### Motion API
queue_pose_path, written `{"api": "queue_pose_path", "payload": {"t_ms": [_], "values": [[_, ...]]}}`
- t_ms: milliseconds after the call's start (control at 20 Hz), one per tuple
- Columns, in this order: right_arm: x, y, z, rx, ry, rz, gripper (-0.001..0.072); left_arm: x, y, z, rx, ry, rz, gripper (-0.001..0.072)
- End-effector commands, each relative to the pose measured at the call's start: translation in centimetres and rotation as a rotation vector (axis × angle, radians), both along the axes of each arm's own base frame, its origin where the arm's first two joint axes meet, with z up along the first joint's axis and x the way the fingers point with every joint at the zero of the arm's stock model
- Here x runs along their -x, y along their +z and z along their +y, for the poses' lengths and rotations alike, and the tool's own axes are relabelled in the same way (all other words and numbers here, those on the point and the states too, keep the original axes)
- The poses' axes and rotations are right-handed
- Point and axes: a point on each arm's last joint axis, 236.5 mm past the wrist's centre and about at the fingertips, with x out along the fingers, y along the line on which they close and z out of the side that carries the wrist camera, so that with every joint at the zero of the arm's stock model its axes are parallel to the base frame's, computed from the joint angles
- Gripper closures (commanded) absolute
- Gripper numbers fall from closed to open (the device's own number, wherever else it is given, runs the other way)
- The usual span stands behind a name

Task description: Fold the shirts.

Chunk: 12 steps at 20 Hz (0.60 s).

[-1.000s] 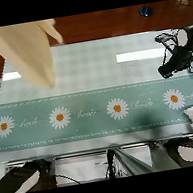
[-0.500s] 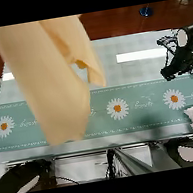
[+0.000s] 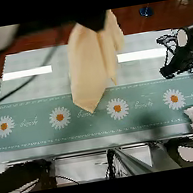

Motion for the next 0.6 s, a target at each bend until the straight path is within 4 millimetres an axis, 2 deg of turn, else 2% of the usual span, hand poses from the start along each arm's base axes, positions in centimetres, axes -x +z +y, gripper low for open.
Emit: {"api": "queue_pose_path", "payload": {"t_ms": [0, 50, 100, 150, 200, 250, 300, 400, 450, 550], "values": [[-0.6, 0.0, 0.1, -0.003, 0.003, -0.026, 0.0200, 1.6, -13.9, -5.1, -0.221, -0.095, 0.243, 0.0680], [-0.6, 0.0, 0.1, -0.003, 0.002, -0.026, 0.0200, 1.7, -17.6, -5.6, -0.282, -0.102, 0.300, 0.0679], [-0.6, 0.0, 0.1, -0.003, 0.000, -0.026, 0.0200, 1.7, -20.3, -5.5, -0.329, -0.103, 0.344, 0.0649], [-0.6, 0.0, 0.1, -0.003, 0.000, -0.026, 0.0200, 1.5, -22.0, -4.6, -0.373, -0.094, 0.382, 0.0519], [-0.6, 0.0, 0.1, -0.003, 0.000, -0.027, 0.0200, 0.8, -22.4, -3.2, -0.410, -0.070, 0.388, 0.0346], [-0.7, 0.0, 0.1, -0.004, 0.001, -0.030, 0.0200, -0.8, -21.9, -0.7, -0.468, -0.021, 0.360, 0.0196], [-0.8, 0.0, 0.2, -0.007, -0.003, -0.035, 0.0200, -3.1, -20.7, 3.3, -0.559, 0.065, 0.310, 0.0161], [-1.0, -0.1, 0.4, -0.019, -0.012, -0.046, 0.0200, -7.2, -16.9, 13.1, -0.711, 0.289, 0.249, 0.0161], [-1.1, -0.1, 0.5, -0.021, -0.011, -0.051, 0.0200, -8.3, -15.2, 18.1, -0.737, 0.397, 0.258, 0.0162], [-1.2, -0.2, 0.7, -0.029, -0.011, -0.057, 0.0199, -8.4, -13.5, 25.7, -0.665, 0.568, 0.381, 0.0162]]}}
